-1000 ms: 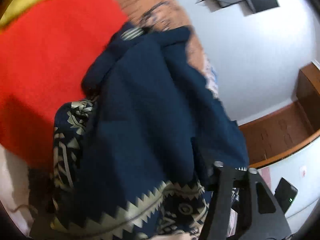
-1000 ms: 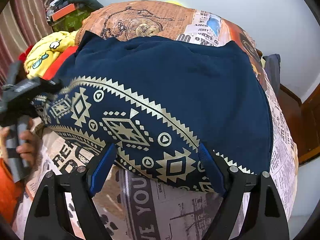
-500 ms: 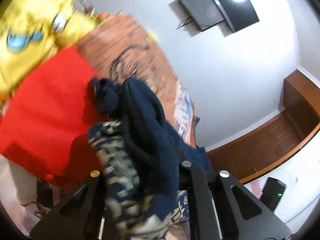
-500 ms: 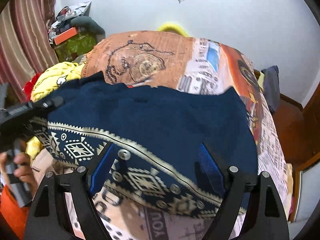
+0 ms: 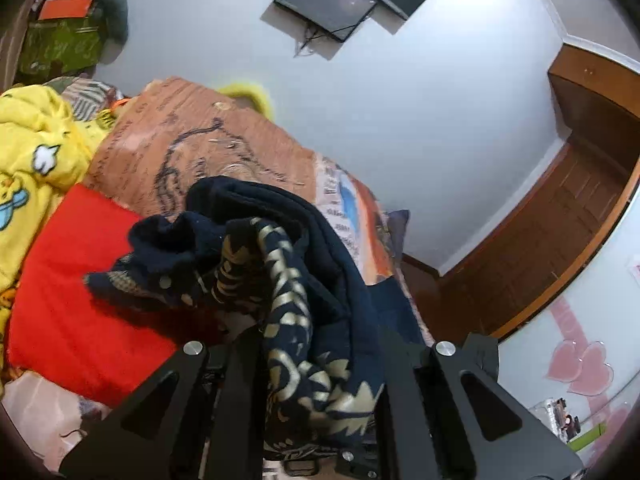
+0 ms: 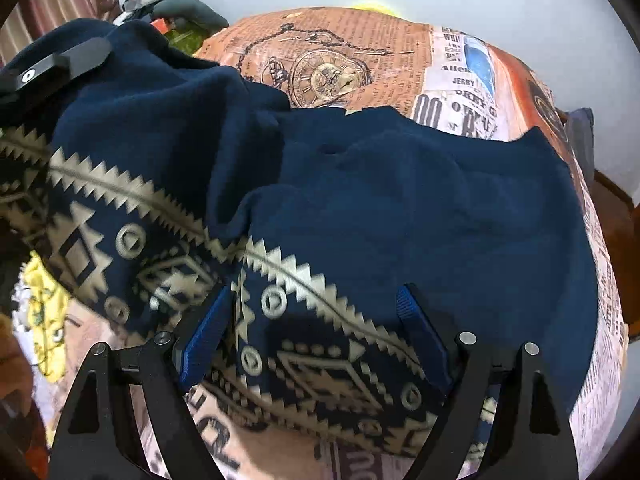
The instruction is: Fold large clothes
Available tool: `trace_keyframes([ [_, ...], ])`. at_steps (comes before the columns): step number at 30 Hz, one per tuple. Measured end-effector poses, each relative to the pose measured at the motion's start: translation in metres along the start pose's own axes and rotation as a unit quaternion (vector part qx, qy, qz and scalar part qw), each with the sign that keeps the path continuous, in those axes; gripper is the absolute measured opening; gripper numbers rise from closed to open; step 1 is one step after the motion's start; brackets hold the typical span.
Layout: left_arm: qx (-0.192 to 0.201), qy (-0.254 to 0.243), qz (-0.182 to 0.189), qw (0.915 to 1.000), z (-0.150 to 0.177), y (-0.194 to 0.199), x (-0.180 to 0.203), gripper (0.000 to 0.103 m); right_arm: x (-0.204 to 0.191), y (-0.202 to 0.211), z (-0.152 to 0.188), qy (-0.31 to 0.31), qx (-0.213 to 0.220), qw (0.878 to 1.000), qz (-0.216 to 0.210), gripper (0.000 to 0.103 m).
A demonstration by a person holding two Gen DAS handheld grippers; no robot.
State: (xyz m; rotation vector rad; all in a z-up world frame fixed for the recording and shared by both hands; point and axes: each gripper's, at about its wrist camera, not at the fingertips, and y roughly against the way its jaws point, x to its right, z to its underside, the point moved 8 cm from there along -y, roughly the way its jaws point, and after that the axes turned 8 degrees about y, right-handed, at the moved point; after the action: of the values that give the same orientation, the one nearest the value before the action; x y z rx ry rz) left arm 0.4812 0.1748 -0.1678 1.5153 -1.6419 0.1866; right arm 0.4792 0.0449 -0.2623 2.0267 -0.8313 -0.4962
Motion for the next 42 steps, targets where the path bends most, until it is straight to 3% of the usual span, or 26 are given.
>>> trace_keyframes([
  [5,-0.007,-0.05,-0.002,0.9987,0.009,-0.008,0.042,0.008,0.037,0.037,0.015,-0.039,0.039,0.998,0.006,0.082],
  [8,-0.019,-0.083,0.001,0.9964,0.02,-0.024,0.074,0.007,0.07,0.056,0.034,-0.059,0.048,0.996,0.049,0.082],
  [15,-0.097,-0.151,0.028,0.9834,0.078,-0.086,0.147,0.005,0.132,0.086,0.081,-0.118,0.045,0.989,0.08,0.081],
  [17,-0.14,-0.175,0.034,0.974,0.105,-0.108,0.161,0.005,0.144,0.092,0.088,-0.127,0.045,0.987,0.091,0.082],
  [19,-0.204,-0.198,0.027,0.9584,0.141,-0.136,0.167,0.004,0.158,0.099,0.097,-0.143,0.046,0.984,0.099,0.082],
  [22,-0.261,-0.235,0.002,0.9362,0.184,-0.163,0.16,0.004,0.173,0.104,0.108,-0.167,0.047,0.98,0.102,0.082],
  [24,-0.284,-0.25,-0.013,0.9255,0.203,-0.174,0.152,0.004,0.18,0.104,0.112,-0.181,0.046,0.977,0.102,0.082],
  [29,-0.308,-0.274,-0.008,0.9113,0.225,-0.179,0.147,0.005,0.192,0.113,0.127,-0.202,0.047,0.973,0.102,0.082],
  [32,-0.314,-0.292,0.004,0.9033,0.233,-0.169,0.153,0.017,0.194,0.119,0.127,-0.203,0.05,0.972,0.105,0.082],
  [37,-0.3,-0.302,0.025,0.9046,0.233,-0.141,0.163,0.04,0.196,0.14,0.122,-0.201,0.07,0.97,0.117,0.081],
  [39,-0.293,-0.296,0.028,0.9086,0.23,-0.126,0.169,0.057,0.195,0.149,0.123,-0.2,0.078,0.969,0.118,0.081],
  [42,-0.272,-0.293,0.034,0.9161,0.217,-0.101,0.172,0.057,0.187,0.165,0.118,-0.192,0.09,0.97,0.12,0.081],
])
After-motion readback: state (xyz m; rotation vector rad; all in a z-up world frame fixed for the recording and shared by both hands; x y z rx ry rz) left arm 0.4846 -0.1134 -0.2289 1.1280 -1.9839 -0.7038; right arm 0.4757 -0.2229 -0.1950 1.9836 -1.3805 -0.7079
